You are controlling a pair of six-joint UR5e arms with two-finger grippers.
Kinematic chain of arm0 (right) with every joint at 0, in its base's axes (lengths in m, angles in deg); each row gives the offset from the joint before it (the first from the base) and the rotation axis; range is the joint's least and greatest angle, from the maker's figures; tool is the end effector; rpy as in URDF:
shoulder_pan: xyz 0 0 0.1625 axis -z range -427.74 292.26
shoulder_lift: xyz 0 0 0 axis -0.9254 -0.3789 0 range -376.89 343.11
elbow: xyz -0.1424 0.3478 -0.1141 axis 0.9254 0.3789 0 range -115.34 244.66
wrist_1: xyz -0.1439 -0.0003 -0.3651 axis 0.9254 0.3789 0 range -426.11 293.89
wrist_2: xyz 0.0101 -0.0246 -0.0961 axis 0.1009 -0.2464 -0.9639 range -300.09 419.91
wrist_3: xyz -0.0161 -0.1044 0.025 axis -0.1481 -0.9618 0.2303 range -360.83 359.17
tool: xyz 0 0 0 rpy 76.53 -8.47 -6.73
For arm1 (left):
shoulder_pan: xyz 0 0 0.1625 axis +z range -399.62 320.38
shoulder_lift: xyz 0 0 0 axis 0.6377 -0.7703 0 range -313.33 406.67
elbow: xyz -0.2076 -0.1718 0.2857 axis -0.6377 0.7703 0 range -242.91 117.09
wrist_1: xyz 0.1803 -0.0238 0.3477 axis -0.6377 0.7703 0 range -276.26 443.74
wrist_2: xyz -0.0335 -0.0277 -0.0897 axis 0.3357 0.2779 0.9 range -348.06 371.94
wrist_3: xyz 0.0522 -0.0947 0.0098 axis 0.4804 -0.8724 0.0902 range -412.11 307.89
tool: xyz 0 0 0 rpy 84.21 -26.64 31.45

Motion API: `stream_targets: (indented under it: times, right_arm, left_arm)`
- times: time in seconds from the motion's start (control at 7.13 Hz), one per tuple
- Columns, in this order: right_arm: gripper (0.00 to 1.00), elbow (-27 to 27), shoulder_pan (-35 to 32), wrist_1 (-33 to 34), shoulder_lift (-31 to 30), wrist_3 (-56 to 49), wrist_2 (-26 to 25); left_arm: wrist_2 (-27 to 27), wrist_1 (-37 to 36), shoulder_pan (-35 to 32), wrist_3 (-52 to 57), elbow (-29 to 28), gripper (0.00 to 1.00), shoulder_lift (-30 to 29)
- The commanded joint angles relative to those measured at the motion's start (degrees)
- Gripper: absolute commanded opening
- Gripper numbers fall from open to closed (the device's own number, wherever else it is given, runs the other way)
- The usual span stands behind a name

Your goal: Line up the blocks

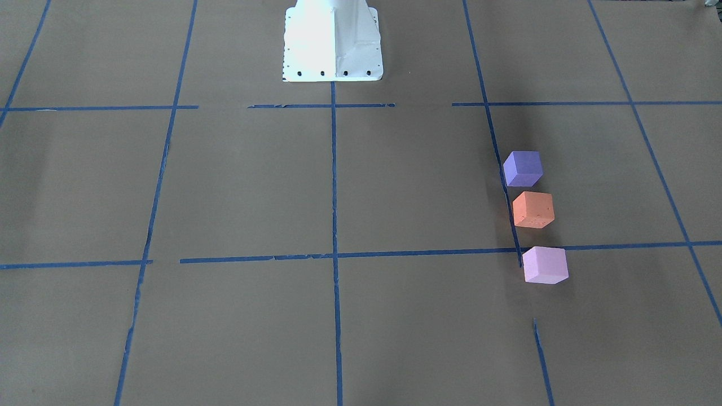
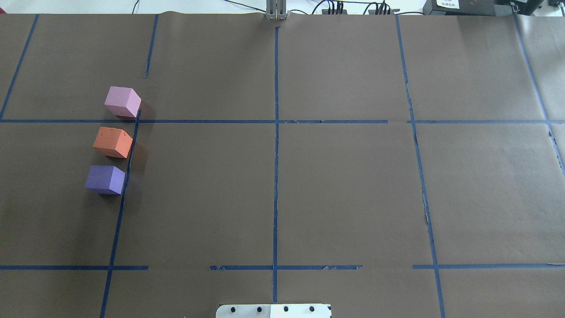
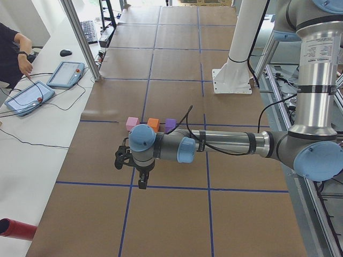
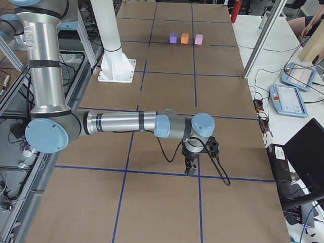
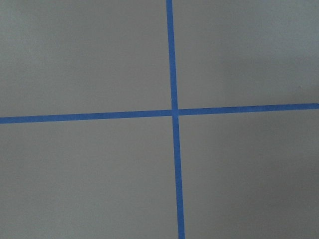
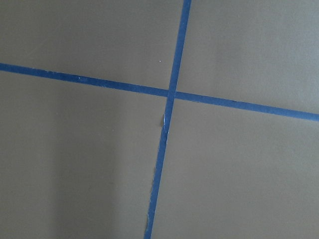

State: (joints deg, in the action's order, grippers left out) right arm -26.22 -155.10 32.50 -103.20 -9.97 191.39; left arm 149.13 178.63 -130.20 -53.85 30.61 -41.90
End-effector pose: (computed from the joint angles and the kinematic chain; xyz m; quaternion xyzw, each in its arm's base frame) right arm 0.0389 -0.4892 0.6131 -0.0128 -0.3552 -0.0835 0.9309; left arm -0.0583 -0.4663 0.6027 0.0517 0.4001 0.0058 0.9150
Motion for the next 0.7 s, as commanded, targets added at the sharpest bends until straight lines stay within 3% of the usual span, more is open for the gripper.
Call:
stream_targets:
  times: [0.0, 0.56]
  right_arm:
    - [1.0, 0.0, 0.0, 0.0, 0.0, 0.0, 0.0]
    - [1.0, 0.0, 0.0, 0.0, 0.0, 0.0, 0.0]
  left_arm:
    - [-0.25, -5.82, -0.03, 0.07, 2.0, 1.0, -1.07]
    - [-0.43, -6.38, -0.03, 0.43, 2.72, 1.0, -0.55]
